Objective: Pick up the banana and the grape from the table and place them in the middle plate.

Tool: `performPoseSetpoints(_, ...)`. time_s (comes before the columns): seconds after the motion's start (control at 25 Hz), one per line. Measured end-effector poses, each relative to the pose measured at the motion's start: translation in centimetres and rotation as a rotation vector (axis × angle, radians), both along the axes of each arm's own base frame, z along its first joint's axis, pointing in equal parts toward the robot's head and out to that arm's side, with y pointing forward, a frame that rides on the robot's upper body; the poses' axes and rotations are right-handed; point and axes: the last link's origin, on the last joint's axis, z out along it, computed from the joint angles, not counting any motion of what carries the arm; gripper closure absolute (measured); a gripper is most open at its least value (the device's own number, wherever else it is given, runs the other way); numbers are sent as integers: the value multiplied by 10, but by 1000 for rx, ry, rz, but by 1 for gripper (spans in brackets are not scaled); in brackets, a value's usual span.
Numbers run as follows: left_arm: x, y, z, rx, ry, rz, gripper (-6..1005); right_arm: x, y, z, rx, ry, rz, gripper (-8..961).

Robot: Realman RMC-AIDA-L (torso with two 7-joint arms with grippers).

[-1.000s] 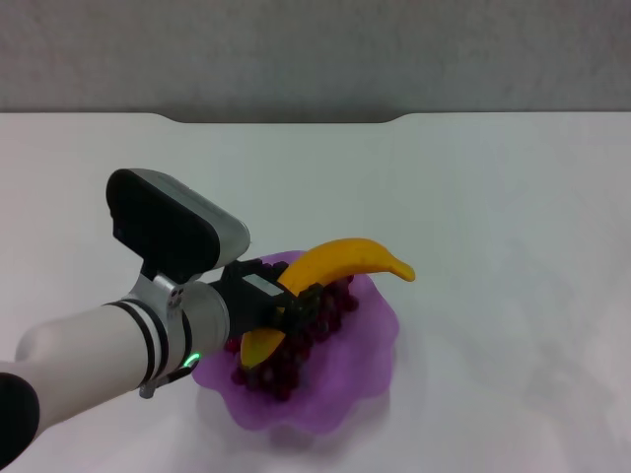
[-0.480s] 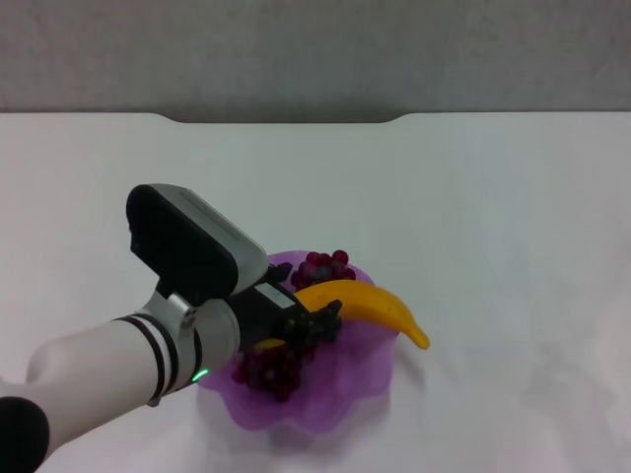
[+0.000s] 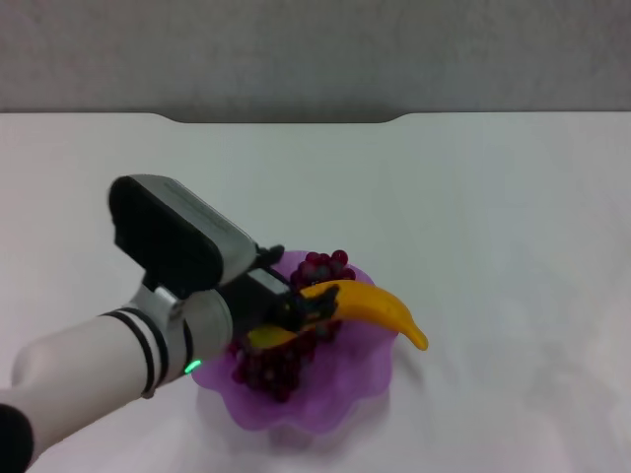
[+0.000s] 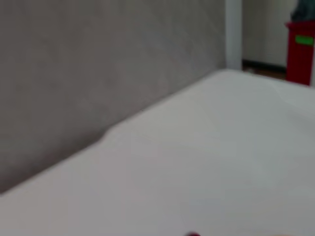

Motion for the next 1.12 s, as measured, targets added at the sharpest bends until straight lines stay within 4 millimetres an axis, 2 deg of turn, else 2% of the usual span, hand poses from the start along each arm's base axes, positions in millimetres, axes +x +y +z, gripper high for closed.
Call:
performPoseSetpoints(0.24, 5, -1, 35, 235, -117, -50, 116, 1, 0, 1, 0, 0, -2, 954)
performPoseSetpoints(0.4, -6, -9, 69, 486, -218, -68, 117, 0, 1, 0, -1, 0, 0, 954)
performPoseSetpoints(0.48, -15, -17, 83, 608, -249, -78, 117, 0, 1, 0, -2, 0, 0, 954)
performPoseSetpoints(0.68, -40, -27, 100, 773, -340, -59, 117, 1, 2, 0, -6, 0, -5, 954)
performPoseSetpoints(0.88, -75, -21, 110, 780, -494, 38, 118, 0, 5, -3, -20, -1, -5, 954)
performPoseSetpoints(0.96, -102, -14, 113, 746, -583, 92, 118, -2, 7, -4, -25, -2, 2, 954)
performPoseSetpoints(1.0, -102, -14, 113, 746, -583, 92, 118, -2, 7, -4, -25, -2, 2, 954)
performPoseSetpoints(1.12, -126, -12, 117, 720, -676, 78, 118, -3, 7, -4, -26, -3, 4, 954)
